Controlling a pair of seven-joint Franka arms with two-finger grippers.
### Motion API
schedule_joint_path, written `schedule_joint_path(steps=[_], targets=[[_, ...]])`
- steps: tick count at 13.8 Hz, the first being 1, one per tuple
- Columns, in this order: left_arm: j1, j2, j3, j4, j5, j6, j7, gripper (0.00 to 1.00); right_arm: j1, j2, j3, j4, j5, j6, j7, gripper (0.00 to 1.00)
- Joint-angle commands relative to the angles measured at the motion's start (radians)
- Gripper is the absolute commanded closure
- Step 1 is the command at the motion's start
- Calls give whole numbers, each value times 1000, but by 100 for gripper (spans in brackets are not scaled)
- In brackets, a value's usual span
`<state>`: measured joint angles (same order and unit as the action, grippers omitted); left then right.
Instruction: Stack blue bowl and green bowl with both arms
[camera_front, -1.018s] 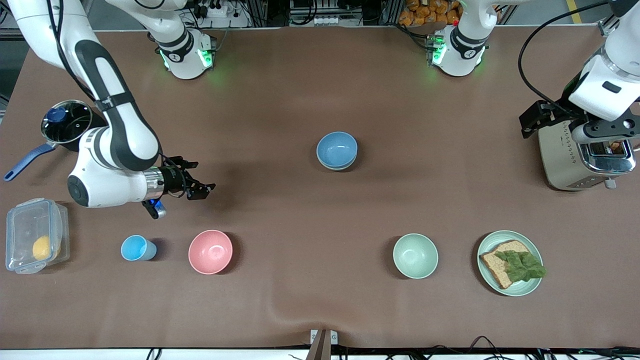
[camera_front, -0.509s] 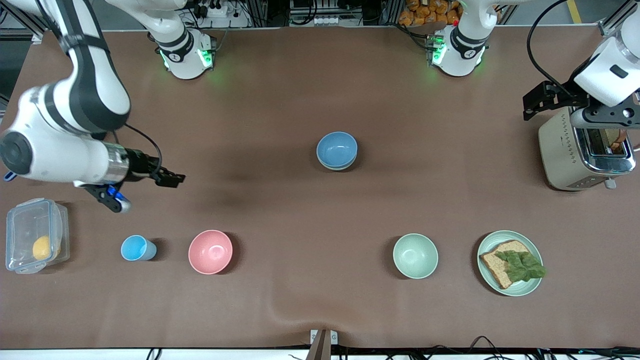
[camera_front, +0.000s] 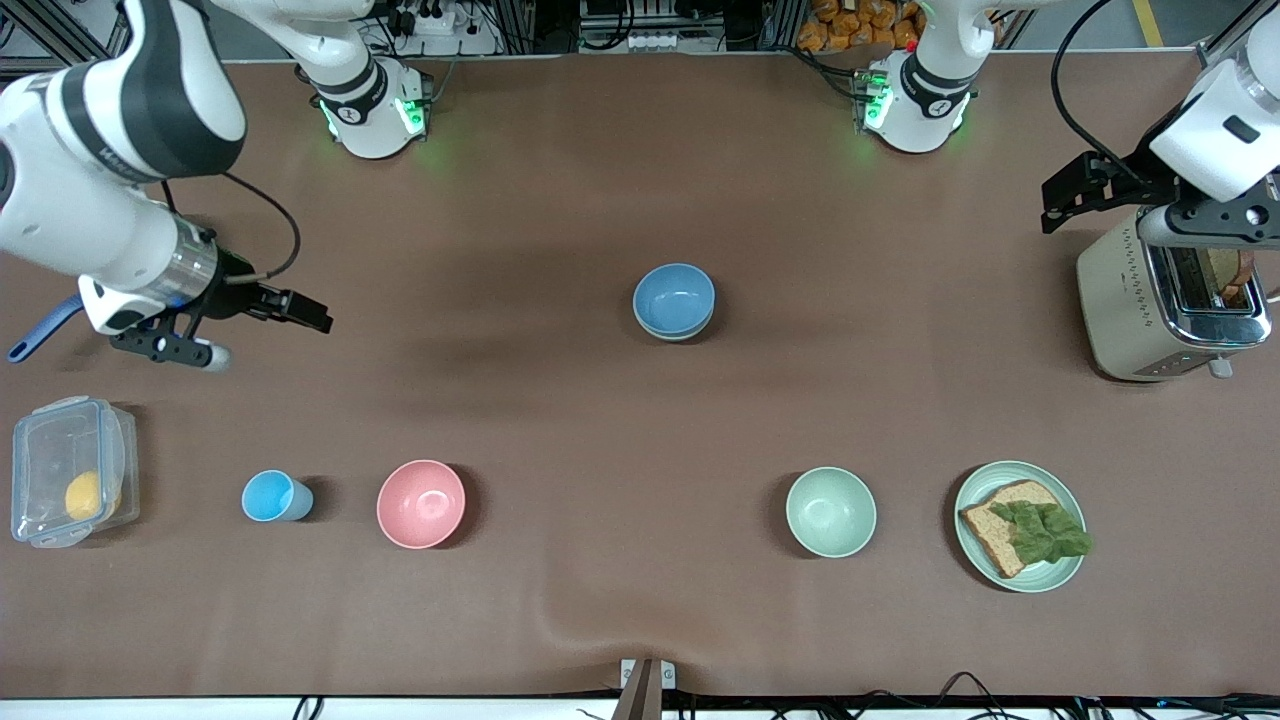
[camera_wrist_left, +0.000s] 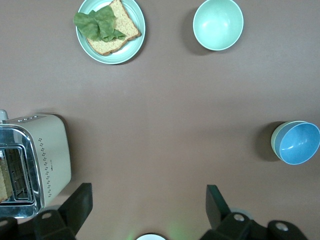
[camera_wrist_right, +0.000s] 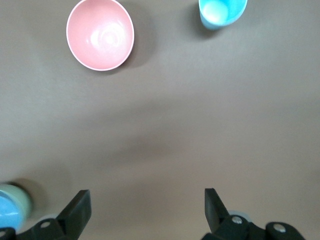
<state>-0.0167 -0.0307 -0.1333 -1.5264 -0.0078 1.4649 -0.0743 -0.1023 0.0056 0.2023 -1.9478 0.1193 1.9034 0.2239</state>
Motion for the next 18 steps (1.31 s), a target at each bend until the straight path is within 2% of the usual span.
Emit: schedule_joint_path(steps=[1,2,4,7,15,18], targets=[[6,-29,-2,0,-23,-21,-21,0,-56,-56,0,1,-29,-13,-144,0],[3,-32,-6,-6,-21,-21,-66,0,-56,-50,-23,65,-29,-71,-144,0],[11,-29,-17,-5,-23,-20,-87,0,-56,-44,-27,168,-38,-141,-135,0],[15,-31,-11,-6,-24,-20,-84,0,-59,-46,-30,240,-70,-207,-140,0],[37,-31,-5,-8,-23,-14,-75,0,1,-38,-98,263,-70,-241,-137,0],[37,-31,-6,-8,-23,-14,-70,0,65,-33,-161,263,-70,-241,-135,0]])
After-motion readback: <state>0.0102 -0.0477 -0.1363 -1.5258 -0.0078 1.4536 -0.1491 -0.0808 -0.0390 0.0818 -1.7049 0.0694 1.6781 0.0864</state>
